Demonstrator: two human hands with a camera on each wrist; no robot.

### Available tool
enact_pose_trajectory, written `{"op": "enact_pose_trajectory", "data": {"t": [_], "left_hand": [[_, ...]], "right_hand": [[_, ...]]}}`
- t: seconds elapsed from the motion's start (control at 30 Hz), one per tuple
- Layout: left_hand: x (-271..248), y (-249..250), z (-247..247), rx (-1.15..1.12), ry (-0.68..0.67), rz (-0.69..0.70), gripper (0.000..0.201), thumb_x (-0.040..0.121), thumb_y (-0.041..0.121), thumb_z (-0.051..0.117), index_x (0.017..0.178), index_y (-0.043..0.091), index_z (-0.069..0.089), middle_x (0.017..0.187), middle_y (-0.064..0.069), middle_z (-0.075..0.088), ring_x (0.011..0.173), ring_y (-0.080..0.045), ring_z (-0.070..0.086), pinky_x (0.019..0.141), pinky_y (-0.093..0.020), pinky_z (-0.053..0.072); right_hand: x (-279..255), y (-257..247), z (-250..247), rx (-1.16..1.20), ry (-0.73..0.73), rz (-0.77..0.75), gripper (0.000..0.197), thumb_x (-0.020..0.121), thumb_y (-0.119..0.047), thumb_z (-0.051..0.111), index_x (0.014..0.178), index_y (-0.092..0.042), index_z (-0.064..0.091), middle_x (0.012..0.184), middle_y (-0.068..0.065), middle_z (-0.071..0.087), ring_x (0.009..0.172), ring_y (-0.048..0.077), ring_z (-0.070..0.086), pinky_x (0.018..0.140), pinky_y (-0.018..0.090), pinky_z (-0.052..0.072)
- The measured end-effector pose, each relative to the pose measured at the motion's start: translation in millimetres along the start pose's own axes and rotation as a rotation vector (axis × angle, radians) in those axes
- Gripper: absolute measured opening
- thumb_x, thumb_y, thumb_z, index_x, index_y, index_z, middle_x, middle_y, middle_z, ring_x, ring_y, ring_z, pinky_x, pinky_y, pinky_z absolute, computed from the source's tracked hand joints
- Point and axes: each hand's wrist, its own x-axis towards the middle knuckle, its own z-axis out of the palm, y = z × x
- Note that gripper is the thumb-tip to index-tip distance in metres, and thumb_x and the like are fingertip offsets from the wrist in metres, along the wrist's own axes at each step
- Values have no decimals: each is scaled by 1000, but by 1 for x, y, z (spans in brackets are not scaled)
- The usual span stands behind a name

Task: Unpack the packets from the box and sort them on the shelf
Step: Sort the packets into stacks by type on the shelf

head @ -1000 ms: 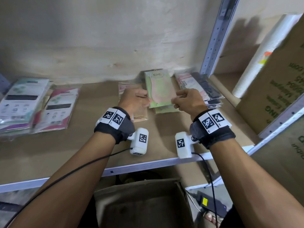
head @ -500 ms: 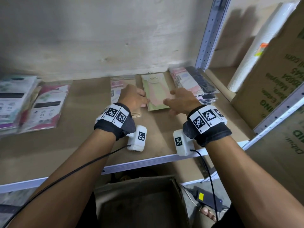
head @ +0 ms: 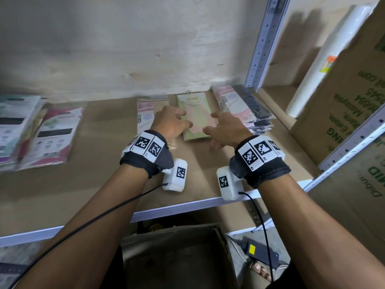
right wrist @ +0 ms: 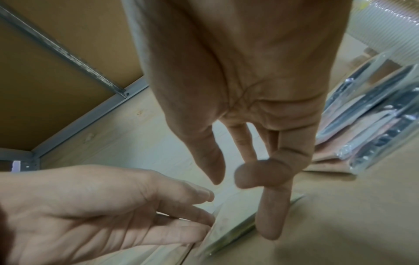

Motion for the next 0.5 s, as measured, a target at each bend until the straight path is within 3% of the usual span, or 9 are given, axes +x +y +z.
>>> {"op": "enact_pose_trajectory", "data": {"t": [0.17,0.3,0.4,0.5], "left_hand": [[-1,2,0,-13,8,4,58,80,19,83,134,11,63,124,-13,66,115,-29,66,103,-42,53],[-4,3,-7,-14,64,28,52,82,20,81,131,14,64,111,-3,67,106,-27,70,100,-42,55],[-11,4,-28,-29,125,69,33,85,20,78,117,17,71,102,4,69,103,-22,70,98,-41,56],[-25,-3,-61,-143,256,80,11,88,18,72,98,22,75,99,-2,75,98,-24,73,92,-38,60]], "right_hand": [[4,2,0,-3,-4,-8,66,95,-27,60,153,-15,31,127,15,64,74,24,76,76,38,63],[5,1,0,-65,18,-40,65,94,-28,61,152,-13,32,128,15,63,95,27,72,87,39,60],[1,-3,-2,-113,86,-97,60,94,-26,61,148,-10,40,139,14,54,112,30,64,95,43,55],[-3,-9,1,-131,148,-142,37,94,-27,62,127,-12,61,126,9,64,109,27,64,97,43,53]]}}
